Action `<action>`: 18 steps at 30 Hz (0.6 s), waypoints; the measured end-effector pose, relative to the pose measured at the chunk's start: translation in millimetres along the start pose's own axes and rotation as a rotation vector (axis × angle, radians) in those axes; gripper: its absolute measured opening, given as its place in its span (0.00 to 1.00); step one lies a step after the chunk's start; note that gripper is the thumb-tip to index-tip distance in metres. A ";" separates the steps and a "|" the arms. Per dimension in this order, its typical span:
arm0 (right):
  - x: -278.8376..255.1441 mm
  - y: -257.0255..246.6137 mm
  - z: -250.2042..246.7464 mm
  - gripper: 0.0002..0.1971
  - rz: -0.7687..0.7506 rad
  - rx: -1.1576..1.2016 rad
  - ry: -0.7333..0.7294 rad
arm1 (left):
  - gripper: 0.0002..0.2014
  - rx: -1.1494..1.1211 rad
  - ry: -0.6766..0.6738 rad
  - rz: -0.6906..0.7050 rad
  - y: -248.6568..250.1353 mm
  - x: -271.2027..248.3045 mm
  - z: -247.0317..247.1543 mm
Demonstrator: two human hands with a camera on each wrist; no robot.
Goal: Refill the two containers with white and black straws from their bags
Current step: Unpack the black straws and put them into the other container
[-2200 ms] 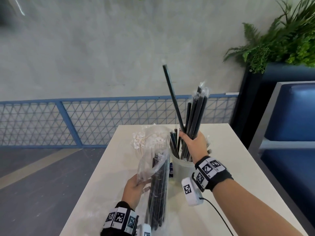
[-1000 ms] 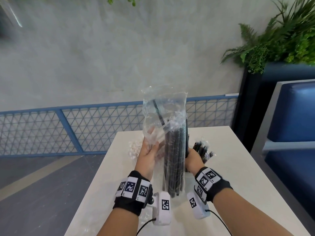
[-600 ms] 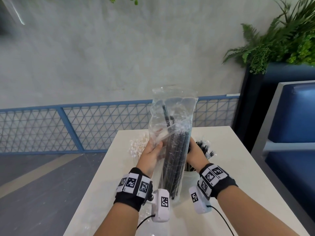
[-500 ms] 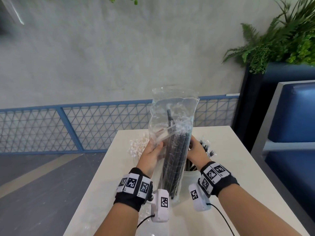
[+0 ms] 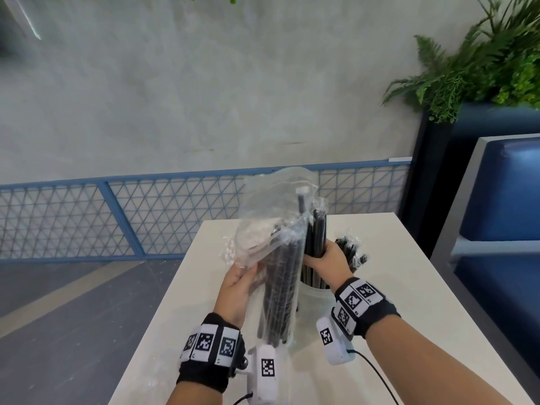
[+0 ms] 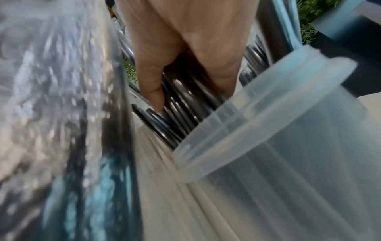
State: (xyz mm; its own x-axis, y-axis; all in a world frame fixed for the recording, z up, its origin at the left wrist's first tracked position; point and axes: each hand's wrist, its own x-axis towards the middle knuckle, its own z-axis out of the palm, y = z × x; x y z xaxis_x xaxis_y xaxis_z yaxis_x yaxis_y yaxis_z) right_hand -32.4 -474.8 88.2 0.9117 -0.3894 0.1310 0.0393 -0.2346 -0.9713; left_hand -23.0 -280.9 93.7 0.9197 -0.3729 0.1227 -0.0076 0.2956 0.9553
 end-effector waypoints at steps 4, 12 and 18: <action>-1.8 5.0 1.9 0.16 0.046 -0.070 0.009 | 0.15 -0.046 0.091 -0.024 -12.5 -13.3 -22.2; -6.9 -22.2 2.5 0.12 -0.092 0.152 0.274 | 0.41 -0.011 0.113 0.010 -31.3 -27.5 -38.5; -11.2 -0.3 1.4 0.11 0.060 -0.002 0.143 | 0.21 0.059 0.136 -0.013 -43.2 -37.9 -32.8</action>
State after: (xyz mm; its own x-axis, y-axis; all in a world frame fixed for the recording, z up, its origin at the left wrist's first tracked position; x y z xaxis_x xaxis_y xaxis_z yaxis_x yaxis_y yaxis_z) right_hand -42.1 -469.1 86.8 0.8450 -0.5253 0.1002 -0.0142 -0.2092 -0.9778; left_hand -44.7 -250.7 39.0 0.9646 -0.2523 0.0762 -0.0145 0.2379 0.9712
